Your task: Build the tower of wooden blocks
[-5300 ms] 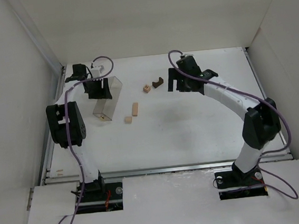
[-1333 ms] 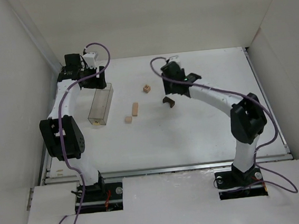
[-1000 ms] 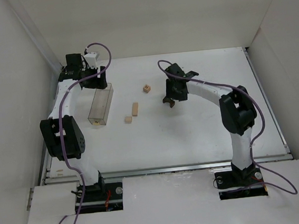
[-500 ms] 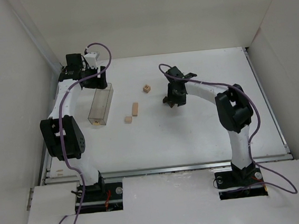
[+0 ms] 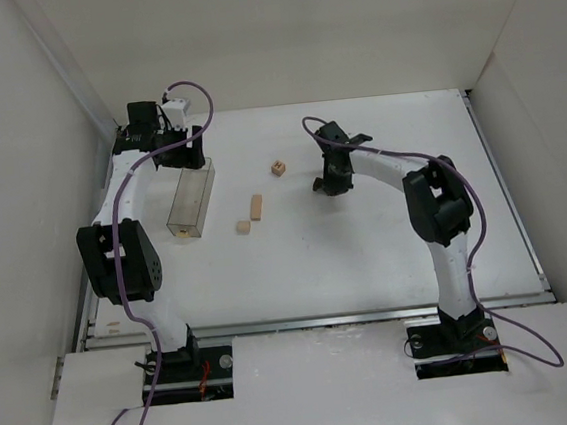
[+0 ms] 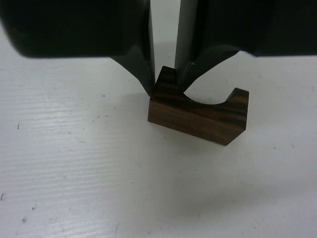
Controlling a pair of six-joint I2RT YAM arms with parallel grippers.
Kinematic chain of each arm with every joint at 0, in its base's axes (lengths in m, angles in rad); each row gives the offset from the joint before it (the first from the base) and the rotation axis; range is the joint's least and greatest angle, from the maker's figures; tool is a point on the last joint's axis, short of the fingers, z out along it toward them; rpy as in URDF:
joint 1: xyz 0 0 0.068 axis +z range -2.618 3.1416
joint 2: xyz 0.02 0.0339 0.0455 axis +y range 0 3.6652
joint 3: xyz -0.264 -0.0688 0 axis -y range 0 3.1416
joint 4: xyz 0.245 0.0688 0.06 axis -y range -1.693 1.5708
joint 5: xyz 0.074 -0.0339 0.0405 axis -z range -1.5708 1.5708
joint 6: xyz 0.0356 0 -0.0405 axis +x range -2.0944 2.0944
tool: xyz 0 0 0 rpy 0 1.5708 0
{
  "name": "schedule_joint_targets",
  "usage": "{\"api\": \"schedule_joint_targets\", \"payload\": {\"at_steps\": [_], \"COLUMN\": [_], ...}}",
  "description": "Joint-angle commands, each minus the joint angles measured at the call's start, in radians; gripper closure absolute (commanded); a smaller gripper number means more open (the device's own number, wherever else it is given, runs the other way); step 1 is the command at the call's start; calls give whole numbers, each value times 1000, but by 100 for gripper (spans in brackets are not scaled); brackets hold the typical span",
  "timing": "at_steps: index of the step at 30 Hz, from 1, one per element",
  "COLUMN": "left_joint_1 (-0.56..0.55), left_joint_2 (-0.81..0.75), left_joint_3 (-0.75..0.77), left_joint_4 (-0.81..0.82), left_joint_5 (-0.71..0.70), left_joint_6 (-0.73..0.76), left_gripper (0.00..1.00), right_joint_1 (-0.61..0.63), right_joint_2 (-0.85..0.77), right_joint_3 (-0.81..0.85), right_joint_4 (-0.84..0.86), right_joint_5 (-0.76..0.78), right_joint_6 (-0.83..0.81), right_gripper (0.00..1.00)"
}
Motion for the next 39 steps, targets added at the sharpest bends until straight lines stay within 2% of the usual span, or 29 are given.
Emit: {"api": "schedule_joint_targets", "payload": {"at_steps": [1, 3, 4, 7, 9, 12, 13, 14, 15, 17, 18, 24, 26, 31, 39], "left_joint_1": [-4, -4, -4, -30, -53, -107, -133, -142, -154, -186, -199, -266, -275, -297, -355], "left_joint_2": [-42, -42, -42, -42, -42, -42, -33, -21, -12, 14, 24, 83, 96, 128, 159], "left_joint_3": [7, 7, 7, 7, 32, 112, 138, 164, 192, 264, 284, 382, 392, 402, 402], "left_joint_4": [-17, -17, -17, -37, -63, -150, -179, -208, -266, -313, -325, -373, -382, -422, -473], "left_joint_5": [-3, -3, -3, 20, 52, 190, 306, 368, 427, 553, 574, 643, 670, 742, 742], "left_joint_6": [-8, 2, 2, 35, 60, 139, 187, 210, 231, 259, 259, 227, 227, 218, 230], "left_gripper": [26, 26, 28, 31, 31, 29, 26, 24, 22, 19, 18, 18, 18, 19, 20], "right_joint_1": [-3, -3, -3, -3, -3, -3, -3, 11, 26, 35, 51, 120, 144, 193, 255], "right_joint_2": [17, 17, 17, -40, -92, -245, -335, -379, -420, -520, -548, -704, -727, -740, -708], "right_joint_3": [42, 42, 42, 4, -58, -202, -247, -292, -335, -447, -480, -704, -770, -751, -720], "right_joint_4": [9, 9, 9, 59, 156, 366, 491, 492, 615, 720, 810, 1090, 1205, 1204, 1186], "right_joint_5": [32, 42, 60, 91, 102, 88, 88, 79, 79, 37, 19, -154, -155, -146, -104], "right_joint_6": [-38, -65, -75, -131, -168, -257, -311, -343, -378, -496, -535, -736, -782, -866, -957], "right_gripper": [77, 90, 100, 100, 100, 100, 100, 100, 100, 100, 100, 100, 100, 100, 100]}}
